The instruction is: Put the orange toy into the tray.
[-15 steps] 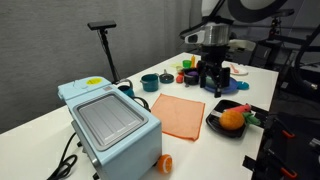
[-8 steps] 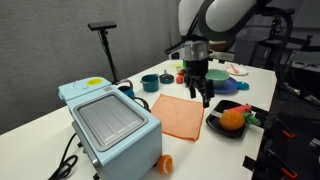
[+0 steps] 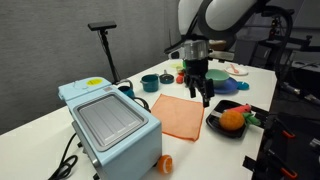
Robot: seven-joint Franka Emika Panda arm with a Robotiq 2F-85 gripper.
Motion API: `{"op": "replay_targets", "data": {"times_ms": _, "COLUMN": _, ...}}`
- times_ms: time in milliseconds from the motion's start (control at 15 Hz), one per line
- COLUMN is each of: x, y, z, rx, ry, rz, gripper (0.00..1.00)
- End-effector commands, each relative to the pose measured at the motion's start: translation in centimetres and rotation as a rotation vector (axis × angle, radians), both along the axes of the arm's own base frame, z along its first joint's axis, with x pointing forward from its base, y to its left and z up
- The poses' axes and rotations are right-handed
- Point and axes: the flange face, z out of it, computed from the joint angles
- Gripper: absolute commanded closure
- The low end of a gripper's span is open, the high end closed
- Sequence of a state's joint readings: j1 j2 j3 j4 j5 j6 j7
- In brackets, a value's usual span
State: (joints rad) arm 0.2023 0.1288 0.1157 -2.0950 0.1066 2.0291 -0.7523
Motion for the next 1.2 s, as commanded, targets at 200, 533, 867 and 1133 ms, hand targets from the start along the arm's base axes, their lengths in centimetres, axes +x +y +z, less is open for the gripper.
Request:
{"op": "replay_targets", "data": {"times_ms": 200, "x": 0.0, "y": 0.0, "z": 0.1, "rx": 0.000, "ry": 0.001, "rz": 0.000, "gripper": 0.00}}
{"op": "replay_targets", "data": {"times_ms": 533, "x": 0.0, "y": 0.0, "z": -0.1, "rx": 0.016, "ry": -0.022, "rz": -0.023, "gripper": 0.00}}
{"op": "replay_targets", "data": {"times_ms": 867, "x": -1.8, "y": 6.0, "z": -6.2, "rx": 0.084, "ry": 0.039, "rz": -0.154, "gripper": 0.00}}
{"op": "replay_targets", "data": {"times_ms": 1133, "x": -4.8, "y": 11.6, "z": -11.7, "rx": 0.051, "ry": 0.129, "rz": -0.203, "gripper": 0.00}}
